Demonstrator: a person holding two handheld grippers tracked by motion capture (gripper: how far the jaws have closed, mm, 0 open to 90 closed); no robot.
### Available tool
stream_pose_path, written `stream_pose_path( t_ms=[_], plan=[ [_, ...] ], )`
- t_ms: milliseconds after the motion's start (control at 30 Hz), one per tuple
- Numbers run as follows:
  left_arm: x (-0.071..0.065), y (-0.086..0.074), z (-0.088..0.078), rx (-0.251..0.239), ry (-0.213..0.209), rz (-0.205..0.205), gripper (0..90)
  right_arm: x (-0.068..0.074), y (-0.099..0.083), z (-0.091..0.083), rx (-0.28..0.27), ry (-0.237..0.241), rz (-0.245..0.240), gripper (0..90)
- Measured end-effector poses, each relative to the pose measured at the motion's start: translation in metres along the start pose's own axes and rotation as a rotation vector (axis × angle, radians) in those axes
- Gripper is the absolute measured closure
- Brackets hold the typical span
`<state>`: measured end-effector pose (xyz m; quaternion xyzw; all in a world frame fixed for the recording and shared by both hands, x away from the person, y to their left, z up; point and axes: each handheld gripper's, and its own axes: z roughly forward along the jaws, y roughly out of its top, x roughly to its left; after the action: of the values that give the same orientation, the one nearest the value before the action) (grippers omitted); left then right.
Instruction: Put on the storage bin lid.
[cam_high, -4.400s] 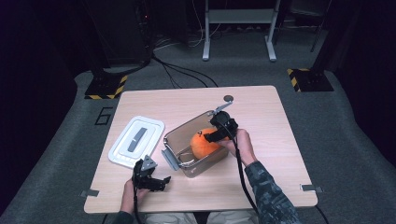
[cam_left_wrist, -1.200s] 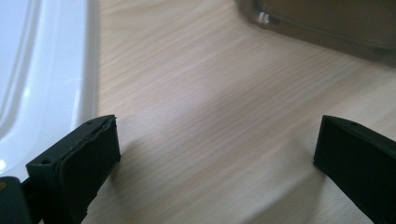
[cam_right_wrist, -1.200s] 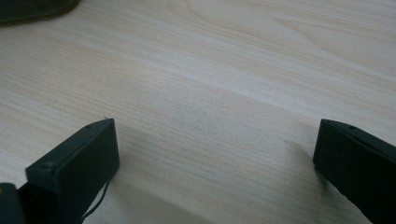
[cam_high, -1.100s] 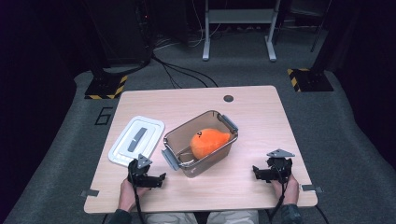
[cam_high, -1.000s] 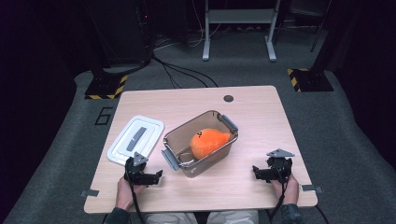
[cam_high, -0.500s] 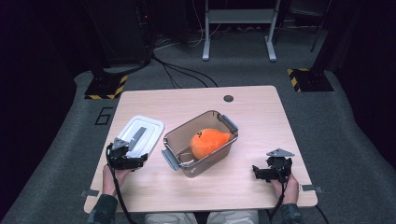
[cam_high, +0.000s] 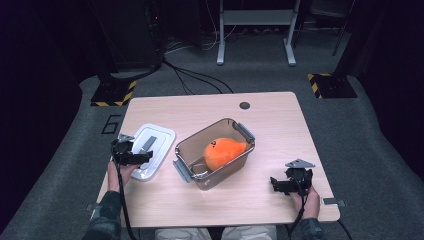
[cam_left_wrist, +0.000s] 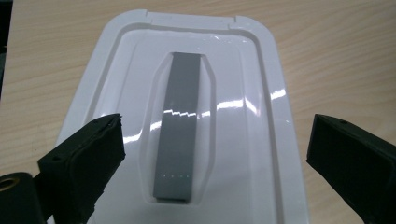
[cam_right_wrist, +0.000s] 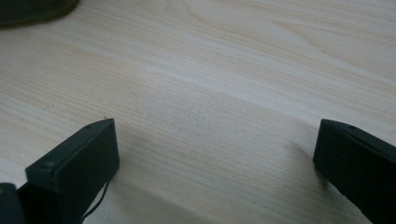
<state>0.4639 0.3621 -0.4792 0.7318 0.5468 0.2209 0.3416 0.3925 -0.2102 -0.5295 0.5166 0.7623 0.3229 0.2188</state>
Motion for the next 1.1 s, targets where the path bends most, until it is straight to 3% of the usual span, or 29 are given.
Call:
stream_pose_path(
  t_ms=[67, 167, 300, 367, 433, 467, 800, 867, 1100],
  plan=[
    [0.002, 0.005, 0.006, 0.006, 0.016, 0.006, 3.6, 0.0, 0.0, 0.0, 0.001, 0.0, 0.0, 0.0],
    [0.004, 0.008, 0.01, 0.018, 0.004, -0.015, 3.4, 0.0, 0.0, 0.0, 0.001, 0.0, 0.0, 0.0],
    [0.009, 0.012, 0.017, 0.029, -0.004, -0.009, 6.4, 0.0, 0.0, 0.0, 0.0, 0.0, 0.0, 0.0],
    [0.009, 0.012, 0.022, 0.041, -0.026, 0.016, 19.5, 0.0, 0.0, 0.0, 0.001, 0.0, 0.0, 0.0],
    [0.009, 0.011, 0.026, 0.059, -0.011, 0.021, 26.4, 0.0, 0.0, 0.0, 0.0, 0.0, 0.0, 0.0],
    [0.01, 0.011, 0.028, 0.056, -0.025, 0.017, 31.4, 0.0, 0.0, 0.0, 0.0, 0.0, 0.0, 0.0],
    [0.012, 0.006, 0.041, 0.102, 0.014, 0.018, 56.1, 0.0, 0.0, 0.0, 0.0, 0.001, -0.001, 0.0],
    [0.012, 0.004, 0.042, 0.08, 0.035, 0.023, 65.1, 0.0, 0.0, 0.0, 0.0, 0.001, -0.001, 0.0],
    [0.009, 0.005, 0.041, 0.092, 0.042, 0.054, 66.4, 0.0, 0.0, 0.0, 0.0, 0.0, -0.002, 0.0]
  ],
)
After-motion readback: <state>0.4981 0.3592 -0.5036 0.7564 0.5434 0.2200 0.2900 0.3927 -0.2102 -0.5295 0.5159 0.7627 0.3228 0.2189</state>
